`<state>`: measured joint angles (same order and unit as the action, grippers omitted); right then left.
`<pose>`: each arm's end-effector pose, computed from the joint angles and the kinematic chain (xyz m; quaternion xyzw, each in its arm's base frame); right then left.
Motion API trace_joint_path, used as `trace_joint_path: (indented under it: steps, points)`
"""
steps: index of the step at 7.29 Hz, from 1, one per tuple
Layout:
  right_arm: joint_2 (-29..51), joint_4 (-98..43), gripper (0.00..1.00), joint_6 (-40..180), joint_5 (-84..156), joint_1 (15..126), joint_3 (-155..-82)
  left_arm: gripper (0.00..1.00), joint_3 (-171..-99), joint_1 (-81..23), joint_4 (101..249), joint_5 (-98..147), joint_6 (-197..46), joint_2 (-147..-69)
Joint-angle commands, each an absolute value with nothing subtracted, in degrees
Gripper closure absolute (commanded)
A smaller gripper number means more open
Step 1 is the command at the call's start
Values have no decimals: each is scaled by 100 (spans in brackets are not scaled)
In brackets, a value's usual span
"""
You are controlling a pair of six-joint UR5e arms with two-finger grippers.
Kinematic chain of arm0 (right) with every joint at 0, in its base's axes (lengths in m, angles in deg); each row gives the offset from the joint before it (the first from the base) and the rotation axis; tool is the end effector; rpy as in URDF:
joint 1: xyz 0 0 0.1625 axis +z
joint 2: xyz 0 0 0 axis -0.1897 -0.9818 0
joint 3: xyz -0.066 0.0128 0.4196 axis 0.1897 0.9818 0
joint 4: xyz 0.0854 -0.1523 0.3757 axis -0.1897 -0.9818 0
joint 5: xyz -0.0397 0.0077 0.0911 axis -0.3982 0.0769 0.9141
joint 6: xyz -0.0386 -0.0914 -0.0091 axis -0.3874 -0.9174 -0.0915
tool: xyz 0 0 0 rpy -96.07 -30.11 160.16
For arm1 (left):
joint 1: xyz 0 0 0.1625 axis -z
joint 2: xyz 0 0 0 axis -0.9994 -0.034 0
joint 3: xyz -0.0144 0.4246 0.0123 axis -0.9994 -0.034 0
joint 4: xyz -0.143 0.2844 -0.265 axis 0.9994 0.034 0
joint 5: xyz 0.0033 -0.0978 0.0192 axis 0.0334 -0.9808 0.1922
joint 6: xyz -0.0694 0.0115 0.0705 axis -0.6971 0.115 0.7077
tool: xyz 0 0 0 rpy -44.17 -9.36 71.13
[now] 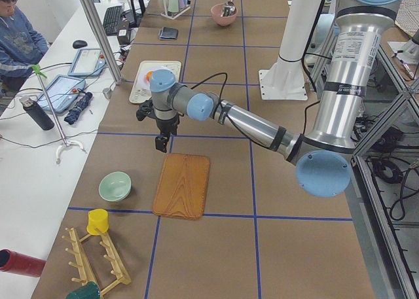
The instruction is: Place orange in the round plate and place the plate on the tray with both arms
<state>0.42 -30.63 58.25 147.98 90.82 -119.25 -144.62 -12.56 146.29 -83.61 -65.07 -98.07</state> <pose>-0.0385 -0.5740 0.5196 0.1344 -0.3950 -0.1193 0.9009 0.0726 -0.5579 0.4884 0.0898 0.3552 0.1364 0.9204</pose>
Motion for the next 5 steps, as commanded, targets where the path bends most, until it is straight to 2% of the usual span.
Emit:
trace_joint_path:
  steps: [1,4,5]
  points:
    - [-40,-3745,0,5135,14822,9328,-12072,3,-14156,-1132,14411,-8393,-6275,-9801]
    - [-322,-3764,0,5134,14744,9338,-12249,3,-14085,-1071,14181,-8903,-6266,-9775]
    - [-313,-3773,0,5134,14700,9329,-12223,3,-14154,-1080,14215,-8920,-6275,-9505]
